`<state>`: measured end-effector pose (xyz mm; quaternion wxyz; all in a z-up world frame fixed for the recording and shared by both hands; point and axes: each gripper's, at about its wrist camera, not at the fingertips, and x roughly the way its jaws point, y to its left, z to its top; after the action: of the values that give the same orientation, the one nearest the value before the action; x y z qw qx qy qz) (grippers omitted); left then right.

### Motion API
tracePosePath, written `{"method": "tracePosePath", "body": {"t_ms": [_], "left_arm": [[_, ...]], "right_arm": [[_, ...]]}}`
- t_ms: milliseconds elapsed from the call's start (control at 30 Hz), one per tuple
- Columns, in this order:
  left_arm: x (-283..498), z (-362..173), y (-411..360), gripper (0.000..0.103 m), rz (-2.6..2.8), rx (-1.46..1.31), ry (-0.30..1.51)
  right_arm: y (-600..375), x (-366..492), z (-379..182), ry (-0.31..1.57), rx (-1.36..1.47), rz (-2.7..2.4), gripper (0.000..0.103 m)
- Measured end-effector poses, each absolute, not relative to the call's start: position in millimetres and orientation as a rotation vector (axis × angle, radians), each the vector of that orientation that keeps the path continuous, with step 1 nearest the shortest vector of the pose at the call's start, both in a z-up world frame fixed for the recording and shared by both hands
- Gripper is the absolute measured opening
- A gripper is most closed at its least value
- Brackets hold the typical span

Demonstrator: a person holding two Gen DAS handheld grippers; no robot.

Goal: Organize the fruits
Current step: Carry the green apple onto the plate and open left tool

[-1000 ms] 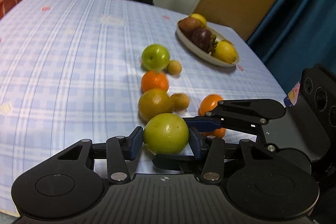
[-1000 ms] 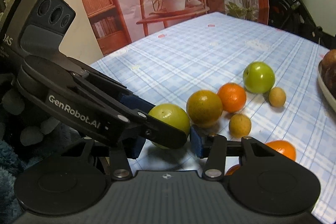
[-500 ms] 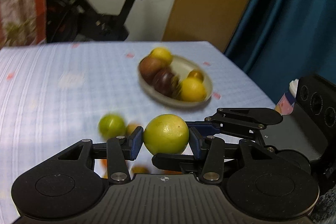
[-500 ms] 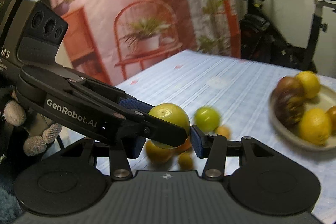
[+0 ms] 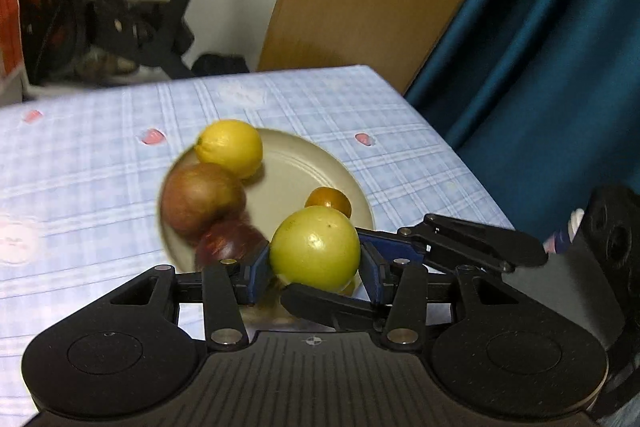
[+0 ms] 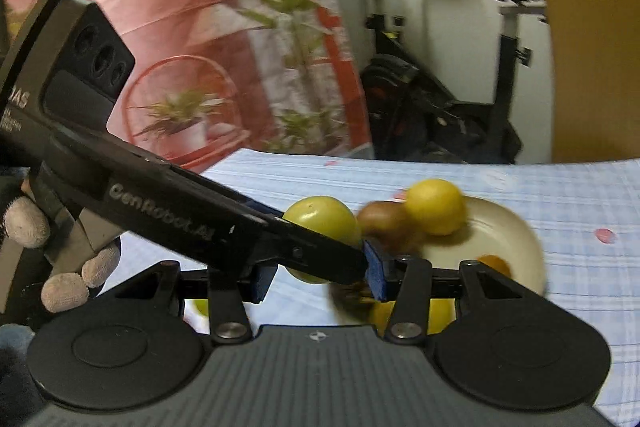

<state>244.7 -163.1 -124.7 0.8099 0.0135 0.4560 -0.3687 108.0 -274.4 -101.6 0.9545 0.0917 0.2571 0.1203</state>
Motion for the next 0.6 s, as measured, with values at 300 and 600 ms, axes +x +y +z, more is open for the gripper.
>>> {"method": "tracePosePath", "body": {"t_ms": [300, 600], "left_arm": [[265.2, -148.2, -195.7, 0.049, -0.754, 0.061, 1.014], [268.4, -147.9, -188.0, 0.05, -0.711, 0.023, 1.008]], "right_arm": [[-319.1, 121.9, -124.6, 0.558, 0.272, 0.146, 0.048], [-318.8, 132.6, -128.3, 0.582, 0.283, 0.122, 0.049]]}}
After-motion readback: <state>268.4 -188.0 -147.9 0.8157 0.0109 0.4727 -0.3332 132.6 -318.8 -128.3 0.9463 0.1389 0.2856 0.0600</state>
